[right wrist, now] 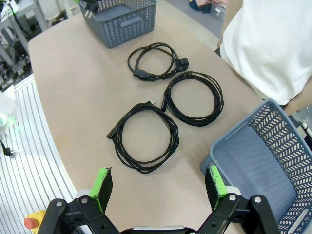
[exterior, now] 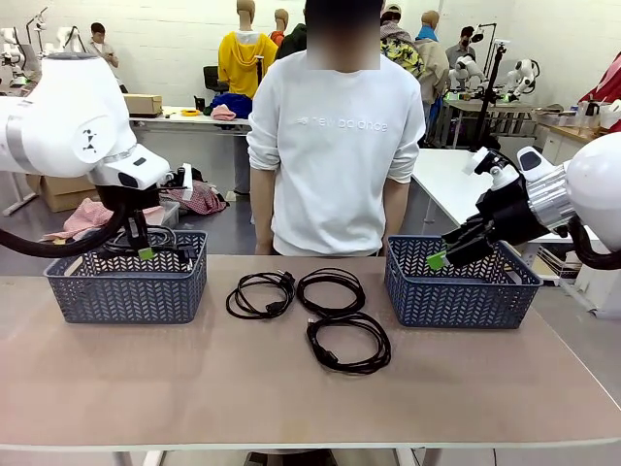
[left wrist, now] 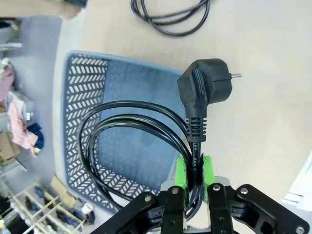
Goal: Organize the cables according to human instructions.
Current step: Pick up a bundle of cables and place it in the basket indicated by the human.
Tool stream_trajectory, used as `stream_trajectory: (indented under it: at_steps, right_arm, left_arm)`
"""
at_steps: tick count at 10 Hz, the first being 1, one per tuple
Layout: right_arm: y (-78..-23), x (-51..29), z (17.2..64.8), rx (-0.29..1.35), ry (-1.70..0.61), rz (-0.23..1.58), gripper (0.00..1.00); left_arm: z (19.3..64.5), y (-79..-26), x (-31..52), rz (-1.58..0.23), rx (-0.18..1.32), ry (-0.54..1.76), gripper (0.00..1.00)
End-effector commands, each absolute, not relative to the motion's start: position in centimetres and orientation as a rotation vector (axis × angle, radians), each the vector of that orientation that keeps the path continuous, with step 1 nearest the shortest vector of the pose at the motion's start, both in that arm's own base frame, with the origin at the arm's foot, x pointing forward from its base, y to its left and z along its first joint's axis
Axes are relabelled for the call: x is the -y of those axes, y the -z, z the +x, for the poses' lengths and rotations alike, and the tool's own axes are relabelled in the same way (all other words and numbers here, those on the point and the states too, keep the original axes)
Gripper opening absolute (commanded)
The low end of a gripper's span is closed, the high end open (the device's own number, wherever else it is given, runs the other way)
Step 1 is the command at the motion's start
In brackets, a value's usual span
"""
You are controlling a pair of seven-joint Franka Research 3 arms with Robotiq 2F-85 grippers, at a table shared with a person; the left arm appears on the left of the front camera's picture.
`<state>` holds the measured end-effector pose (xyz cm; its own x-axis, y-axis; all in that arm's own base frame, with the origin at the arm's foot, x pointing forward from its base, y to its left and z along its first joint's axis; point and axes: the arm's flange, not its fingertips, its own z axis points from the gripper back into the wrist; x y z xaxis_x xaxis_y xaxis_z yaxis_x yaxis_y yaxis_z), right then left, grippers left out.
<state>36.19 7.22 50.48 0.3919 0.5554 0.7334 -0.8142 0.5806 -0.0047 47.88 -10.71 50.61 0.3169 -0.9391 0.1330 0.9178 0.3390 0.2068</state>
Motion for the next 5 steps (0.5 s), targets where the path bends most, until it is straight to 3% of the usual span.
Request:
stream_trajectory:
  at_steps: [1,5]
  right_arm:
    - [-50.4,-7.3,36.3,0.769,-0.899,0.406,1.0]
    - [-50.4,-7.3,36.3,0.769,-0.899,0.406,1.0]
  left_arm:
    - [49.6,-51.0,8.7,0.115,0.241,1.205,0.16]
    - [53.0,-49.2,5.9,0.147,0.237,1.168,0.16]
